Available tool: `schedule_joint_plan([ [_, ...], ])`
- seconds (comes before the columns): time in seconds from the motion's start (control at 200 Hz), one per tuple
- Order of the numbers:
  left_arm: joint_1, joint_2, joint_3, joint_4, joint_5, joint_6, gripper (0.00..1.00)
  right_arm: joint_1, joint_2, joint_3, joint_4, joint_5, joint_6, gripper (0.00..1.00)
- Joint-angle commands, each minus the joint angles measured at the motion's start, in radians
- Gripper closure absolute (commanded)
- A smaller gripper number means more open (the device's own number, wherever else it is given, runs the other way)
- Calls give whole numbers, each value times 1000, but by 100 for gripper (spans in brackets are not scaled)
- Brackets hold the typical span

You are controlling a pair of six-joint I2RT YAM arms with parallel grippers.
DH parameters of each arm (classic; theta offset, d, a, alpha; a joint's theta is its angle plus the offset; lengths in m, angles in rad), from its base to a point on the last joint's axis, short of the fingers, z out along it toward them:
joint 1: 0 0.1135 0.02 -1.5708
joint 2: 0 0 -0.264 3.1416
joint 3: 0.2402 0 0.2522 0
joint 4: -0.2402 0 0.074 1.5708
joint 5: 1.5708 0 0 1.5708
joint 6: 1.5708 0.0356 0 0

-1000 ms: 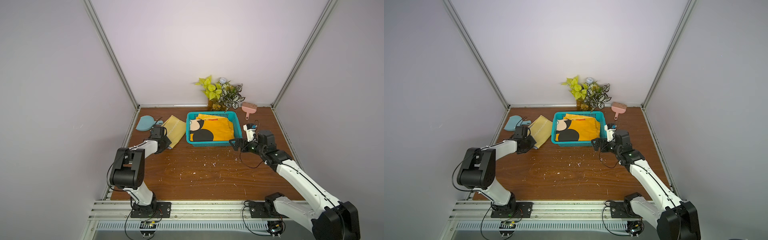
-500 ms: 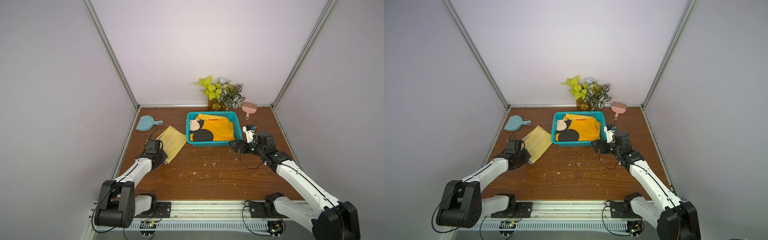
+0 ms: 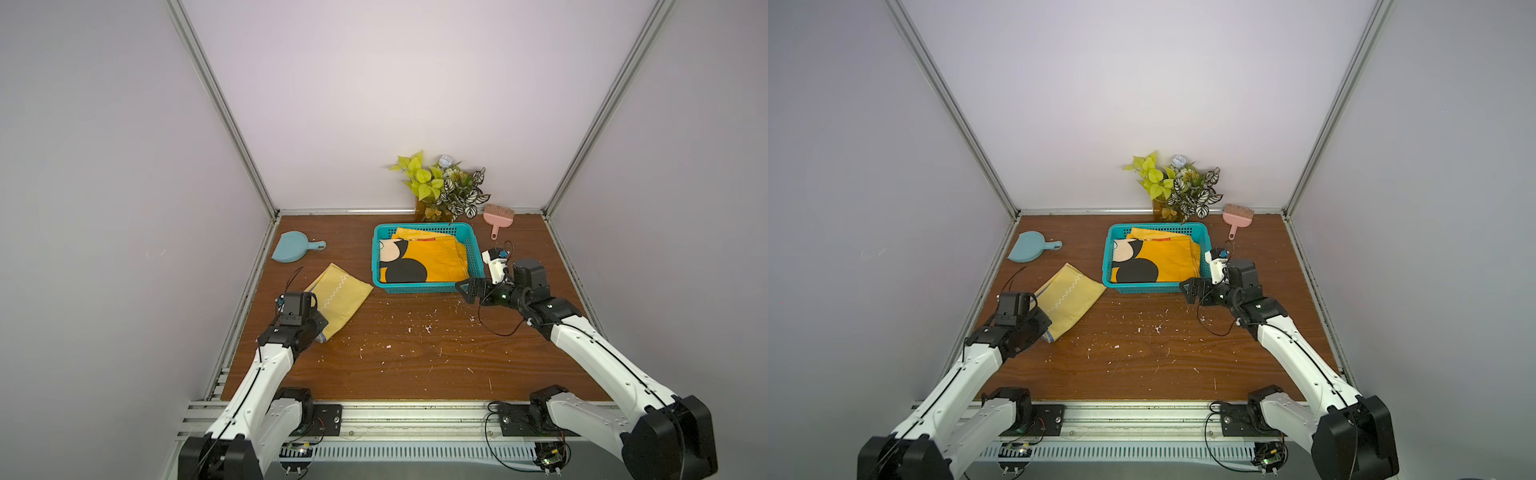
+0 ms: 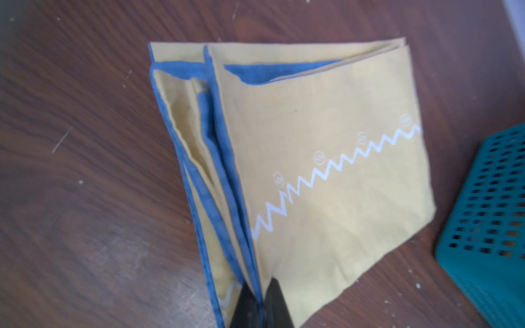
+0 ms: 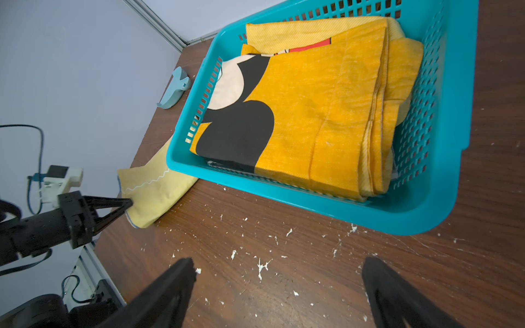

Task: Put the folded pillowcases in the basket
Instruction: Move the pillowcase to the center of the board.

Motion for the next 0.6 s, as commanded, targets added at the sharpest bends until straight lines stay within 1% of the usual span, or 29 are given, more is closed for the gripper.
schedule_joint_plan([
  [0.0, 42, 74, -6, 49, 19, 8, 83, 22, 7, 52, 2, -69, -25, 1],
  [0.025, 51, 86, -12, 69, 30, 5, 76, 39, 7, 55, -5, -63, -37, 1],
  [0.07, 65, 103, -15, 92, 51, 5, 58, 82, 4, 61, -19, -32, -58, 1],
  [0.105, 69, 111, -13, 97, 56, 2, 47, 113, 6, 67, -33, 1, -76, 1],
  [0.135, 69, 111, -11, 98, 59, 2, 40, 134, 10, 70, -46, 23, -87, 1],
  [0.165, 69, 108, -9, 96, 62, 3, 36, 146, 15, 75, -55, 38, -91, 1],
  [0.185, 69, 104, -9, 91, 64, 2, 31, 151, 20, 75, -59, 41, -92, 1],
  [0.225, 70, 88, -4, 76, 63, 3, 27, 152, 27, 73, -58, 38, -92, 1],
  [0.24, 70, 79, -2, 66, 60, 6, 19, 152, 29, 72, -56, 37, -89, 1],
  [0.245, 70, 76, -1, 63, 59, 7, 18, 152, 29, 73, -55, 37, -90, 1],
  [0.28, 69, 55, 10, 36, 51, 15, 15, 155, 31, 71, -48, 34, -85, 1],
  [0.385, 69, -23, 59, -49, 23, 34, 14, 159, 30, 71, -24, 31, -72, 1],
  [0.42, 70, -50, 74, -55, 23, 36, 16, 159, 33, 73, -22, 31, -71, 1],
  [0.47, 69, -77, 83, -36, 38, 38, 25, 162, 40, 76, -21, 29, -73, 1],
  [0.51, 70, -81, 80, 11, 54, 41, 39, 164, 48, 78, -20, 26, -73, 1],
  [0.525, 70, -77, 78, 32, 64, 40, 46, 165, 50, 78, -18, 25, -73, 1],
  [0.565, 70, -46, 73, 93, 95, 39, 70, 167, 56, 77, -14, 24, -72, 1],
  [0.596, 69, -7, 76, 133, 118, 36, 85, 169, 61, 75, -11, 24, -72, 1],
])
